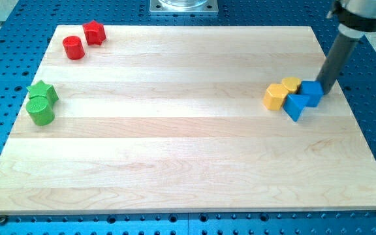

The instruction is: Push the heart towards top of the board

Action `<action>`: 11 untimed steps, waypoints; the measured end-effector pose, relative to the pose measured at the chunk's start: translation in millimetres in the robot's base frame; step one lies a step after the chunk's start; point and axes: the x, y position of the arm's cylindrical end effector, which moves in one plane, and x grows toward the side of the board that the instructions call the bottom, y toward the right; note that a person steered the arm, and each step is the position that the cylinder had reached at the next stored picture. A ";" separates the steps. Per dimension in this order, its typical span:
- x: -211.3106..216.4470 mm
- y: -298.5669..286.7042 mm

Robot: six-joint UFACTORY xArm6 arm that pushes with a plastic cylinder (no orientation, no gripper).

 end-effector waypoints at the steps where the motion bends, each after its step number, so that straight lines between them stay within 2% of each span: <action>1: 62.4 -47.9; 2: 65.8 -44.9; 3: 17.1 -6.4; 4: 10.7 -32.8; 6: -37.9 -169.1; 9: -22.5 -53.1; 11: -66.1 -91.9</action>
